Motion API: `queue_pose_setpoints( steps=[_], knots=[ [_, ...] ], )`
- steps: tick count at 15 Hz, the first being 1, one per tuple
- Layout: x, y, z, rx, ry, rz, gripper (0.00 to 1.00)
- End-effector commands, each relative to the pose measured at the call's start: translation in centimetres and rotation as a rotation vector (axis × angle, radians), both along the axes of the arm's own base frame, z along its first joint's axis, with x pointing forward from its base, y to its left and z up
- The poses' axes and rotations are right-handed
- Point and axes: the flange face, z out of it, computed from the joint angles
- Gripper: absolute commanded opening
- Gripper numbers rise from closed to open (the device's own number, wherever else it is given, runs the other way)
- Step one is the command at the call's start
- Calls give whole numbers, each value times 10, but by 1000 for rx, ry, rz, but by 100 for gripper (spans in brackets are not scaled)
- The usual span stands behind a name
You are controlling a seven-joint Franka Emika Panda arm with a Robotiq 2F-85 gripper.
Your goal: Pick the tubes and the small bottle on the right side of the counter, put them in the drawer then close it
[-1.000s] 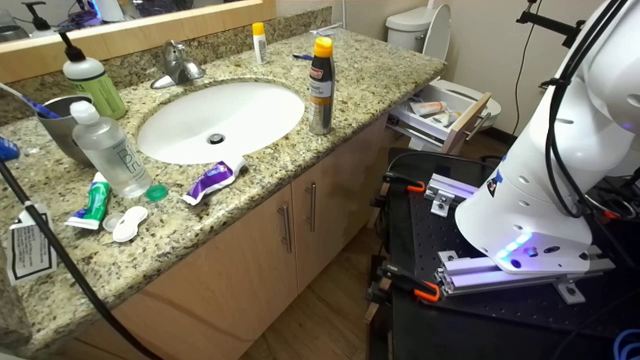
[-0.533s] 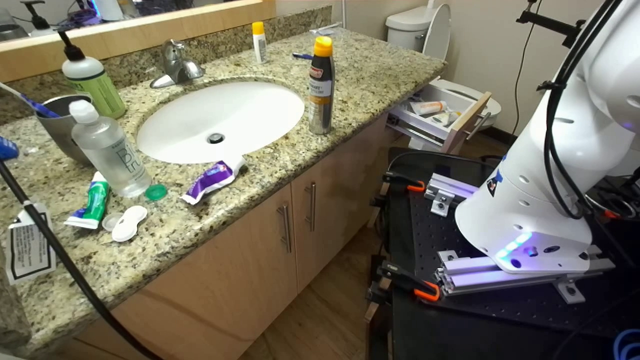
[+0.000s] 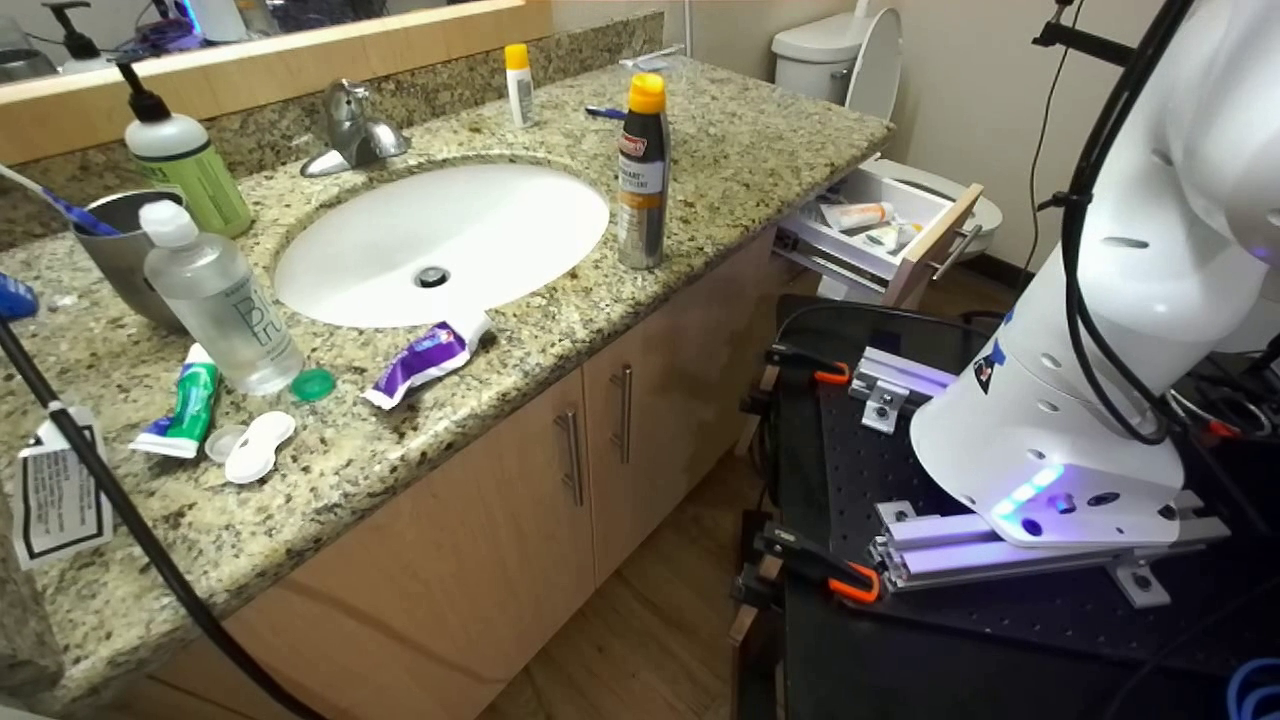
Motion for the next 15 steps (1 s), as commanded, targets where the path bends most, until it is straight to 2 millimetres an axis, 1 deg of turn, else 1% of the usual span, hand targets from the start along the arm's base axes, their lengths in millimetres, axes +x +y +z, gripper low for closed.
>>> queue_pose_setpoints(
  steps=[1,2,3,5,8,11,12,13,14,15],
  knots=[
    [1,-1,0,1,2,1,100],
    [0,-2,0,1,1,-1,100],
    [8,-7,-14,1,67,15,100],
    [30,-16,-41,-28,104,11,100],
    [63,-30,-61,-161,70,-24,100],
    [94,-35,-82,-252,6,-61,100],
    [75,-30,-75,-207,29,-45,100],
    [81,-31,-83,-216,30,-45,100],
    [82,-31,-87,-214,35,-44,100],
    [81,-32,-86,-214,34,-46,100]
  ],
)
